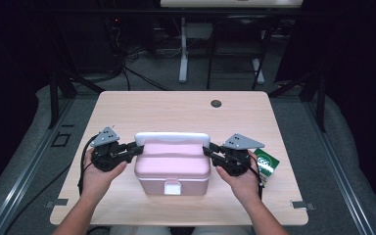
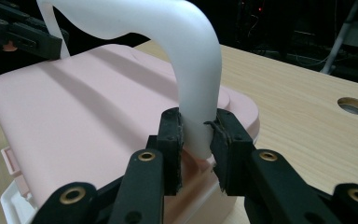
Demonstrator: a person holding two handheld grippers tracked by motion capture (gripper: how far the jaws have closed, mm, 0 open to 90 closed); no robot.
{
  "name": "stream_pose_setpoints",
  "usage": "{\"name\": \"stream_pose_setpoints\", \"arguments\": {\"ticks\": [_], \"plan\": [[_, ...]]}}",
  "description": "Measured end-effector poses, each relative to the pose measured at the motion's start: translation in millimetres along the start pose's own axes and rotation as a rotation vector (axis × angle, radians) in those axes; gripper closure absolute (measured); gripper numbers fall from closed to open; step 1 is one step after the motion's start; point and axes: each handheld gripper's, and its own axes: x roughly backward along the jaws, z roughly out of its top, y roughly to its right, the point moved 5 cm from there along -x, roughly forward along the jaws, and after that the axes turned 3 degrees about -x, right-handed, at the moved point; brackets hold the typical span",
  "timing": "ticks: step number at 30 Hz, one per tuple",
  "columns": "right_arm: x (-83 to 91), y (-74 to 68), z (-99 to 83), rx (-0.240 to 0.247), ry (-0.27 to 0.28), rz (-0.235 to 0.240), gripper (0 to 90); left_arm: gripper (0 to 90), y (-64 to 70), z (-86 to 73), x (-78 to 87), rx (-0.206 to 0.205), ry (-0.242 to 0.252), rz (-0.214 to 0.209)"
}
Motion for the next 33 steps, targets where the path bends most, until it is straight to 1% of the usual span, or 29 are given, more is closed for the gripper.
{"name": "stream_pose_setpoints", "arguments": {"ticks": [3, 6, 8, 19, 26, 30, 33], "plan": [[0.6, -0.4, 2.2, -0.007, 0.003, 0.008, 73.6, 73.1, -0.5, 1.9, 1.7, 0.004, 0.000, -0.003], [1.1, -0.4, 3.8, -0.004, 0.007, 0.010, 73.6, 73.1, -0.9, 3.5, 2.4, 0.011, 0.004, -0.006], [1.3, -0.5, 4.9, -0.008, 0.009, 0.011, 73.6, 73.1, -1.9, 4.8, 3.0, 0.008, 0.001, -0.011], [1.7, 1.0, 13.6, -0.016, 0.012, 0.015, 73.6, 73.1, -6.8, 13.4, 3.7, 0.044, 0.003, -0.032], [1.3, 4.1, 20.2, -0.056, 0.009, 0.025, 73.6, 73.0, -10.6, 19.0, 3.8, 0.063, 0.008, -0.046], [0.9, 5.5, 22.9, -0.061, 0.008, 0.031, 73.7, 73.0, -11.7, 20.7, 3.6, 0.070, 0.009, -0.054], [1.0, 6.2, 23.1, -0.069, 0.007, 0.039, 73.7, 72.8, -11.8, 20.3, 4.1, 0.064, 0.008, -0.056]]}}
